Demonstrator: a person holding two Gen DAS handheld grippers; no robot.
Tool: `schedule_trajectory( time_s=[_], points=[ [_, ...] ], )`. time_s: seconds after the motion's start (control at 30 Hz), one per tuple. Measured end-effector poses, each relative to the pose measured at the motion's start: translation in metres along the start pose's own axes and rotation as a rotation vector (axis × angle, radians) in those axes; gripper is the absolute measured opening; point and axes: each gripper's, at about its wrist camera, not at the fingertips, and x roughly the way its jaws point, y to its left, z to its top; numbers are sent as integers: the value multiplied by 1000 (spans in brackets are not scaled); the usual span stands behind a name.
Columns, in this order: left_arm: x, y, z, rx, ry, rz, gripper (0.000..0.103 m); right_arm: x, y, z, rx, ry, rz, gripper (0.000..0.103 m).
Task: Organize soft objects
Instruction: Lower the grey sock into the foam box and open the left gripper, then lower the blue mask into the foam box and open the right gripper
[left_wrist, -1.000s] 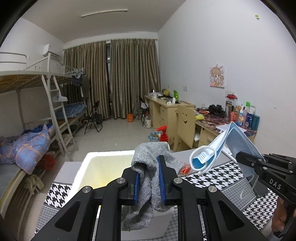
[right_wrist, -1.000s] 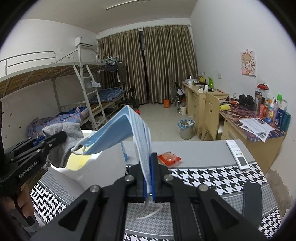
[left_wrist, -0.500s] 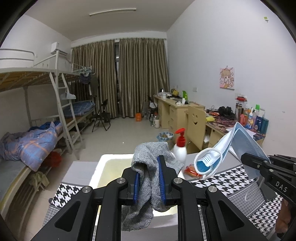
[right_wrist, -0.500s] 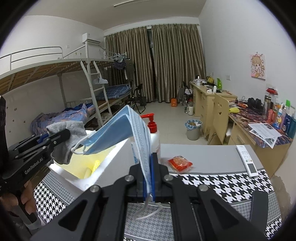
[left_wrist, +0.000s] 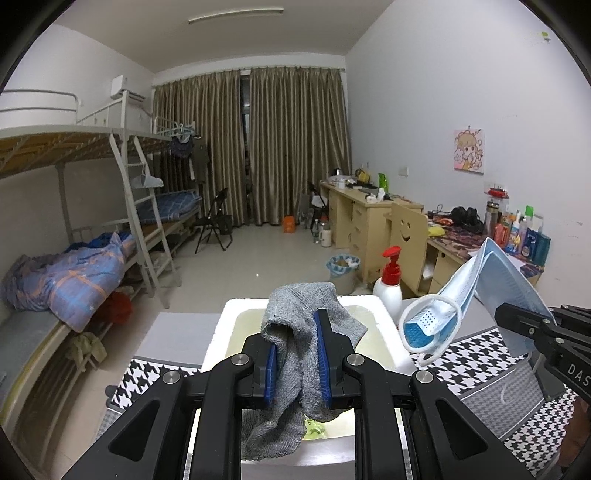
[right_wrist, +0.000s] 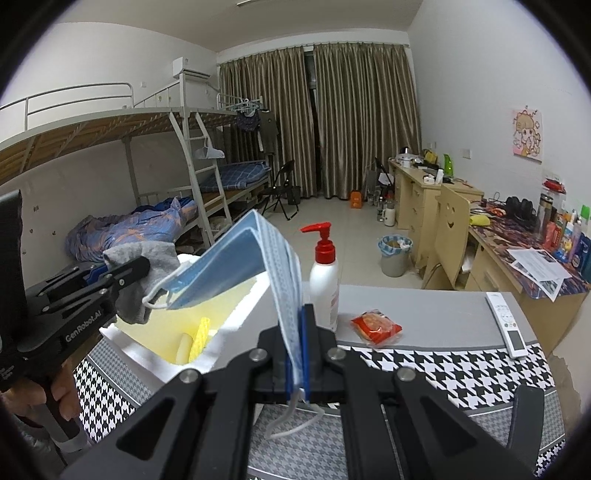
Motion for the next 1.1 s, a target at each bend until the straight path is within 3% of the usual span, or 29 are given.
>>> schedule_trajectory(
  time_s=[0.1, 0.17, 0.2, 0.33, 0.5, 0.67, 1.1],
  points=[
    [6, 2, 0, 2, 14, -6, 30, 4, 4, 1, -5, 5, -2, 7],
    [10, 3, -1, 3, 23, -10, 56, 6, 7, 1, -8, 11, -5, 7],
    [11, 5, -2, -1, 21, -7, 62, 7, 8, 0, -10, 11, -6, 7],
    [9, 13, -2, -9, 11, 0, 69, 7, 10, 1, -12, 12, -9, 7],
    [-1, 29, -3, -48, -26, 38, 88, 10, 14, 4, -20, 15, -7, 7],
    [-10, 38, -3, -57, -51, 65, 98, 12, 20, 10, -36, 15, 0, 7],
    [-35, 61, -5, -78, -89, 133, 101, 17, 39, 17, -77, 16, 24, 7]
  ],
)
